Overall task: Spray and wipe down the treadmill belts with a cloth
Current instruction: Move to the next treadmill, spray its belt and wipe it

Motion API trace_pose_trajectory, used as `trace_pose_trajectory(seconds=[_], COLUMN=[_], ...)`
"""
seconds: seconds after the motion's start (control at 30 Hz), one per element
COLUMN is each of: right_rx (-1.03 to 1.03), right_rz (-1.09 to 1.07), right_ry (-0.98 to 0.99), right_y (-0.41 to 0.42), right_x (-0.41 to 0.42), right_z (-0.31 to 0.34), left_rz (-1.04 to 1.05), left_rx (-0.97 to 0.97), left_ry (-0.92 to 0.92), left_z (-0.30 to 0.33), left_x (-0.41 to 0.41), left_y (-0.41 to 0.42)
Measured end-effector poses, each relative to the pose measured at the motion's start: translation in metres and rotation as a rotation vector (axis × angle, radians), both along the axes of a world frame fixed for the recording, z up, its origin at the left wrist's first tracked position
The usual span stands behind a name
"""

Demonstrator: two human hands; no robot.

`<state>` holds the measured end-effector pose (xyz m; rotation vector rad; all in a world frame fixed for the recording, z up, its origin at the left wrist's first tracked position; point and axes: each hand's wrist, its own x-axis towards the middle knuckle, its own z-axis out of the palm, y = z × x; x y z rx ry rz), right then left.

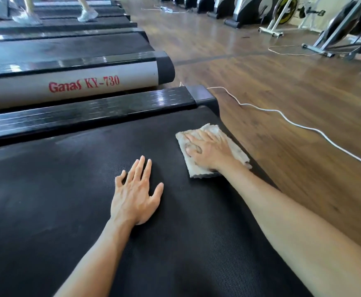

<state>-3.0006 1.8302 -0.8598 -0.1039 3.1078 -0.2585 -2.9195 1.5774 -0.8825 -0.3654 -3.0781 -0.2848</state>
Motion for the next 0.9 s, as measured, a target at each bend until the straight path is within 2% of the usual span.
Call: trace_pose_trajectory(seconds=[0.1, 0.17, 0.3, 0.4, 0.47, 0.6, 0.7, 0.83, 0.9], right_rx=[-0.072, -0.088, 0.001, 0.008, 0.010, -0.047, -0.061, -0.005, 0.016], right_rz=[0.146, 0.131, -0.074, -0.156, -0.083, 0.113, 0.013, -0.204, -0.218], right_ry=[-0.042, -0.009, 0.020, 0.012, 0.011, 0.021, 0.013, 0.024, 0.017], right_y=[0.008, 0.028, 0.056, 0.034, 0.007, -0.007, 0.033, 0.052, 0.036], right_x=[0.059, 0.081, 0.023, -0.033, -0.038, 0.036, 0.065, -0.003, -0.033], right_z=[0.008, 0.006, 0.005, 0.001, 0.001, 0.009, 0.001, 0.005, 0.002], left_rz=[-0.009, -0.010, -0.008, -0.005, -0.015, -0.012, -0.011, -0.010, -0.004], left_rx=[-0.003, 0.001, 0.011, 0.010, 0.011, 0.006, 0.013, 0.023, 0.014], left_ry=[0.009, 0.017, 0.029, 0.027, 0.019, 0.016, 0.020, 0.032, 0.027], left_z=[-0.001, -0.002, -0.003, -0.003, -0.002, 0.000, -0.001, -0.003, -0.004], left_x=[0.000, 0.000, 0.000, 0.000, -0.001, 0.000, 0.000, 0.000, -0.001], left_y=[0.000, 0.000, 0.000, 0.000, 0.000, 0.000, 0.000, 0.001, 0.001])
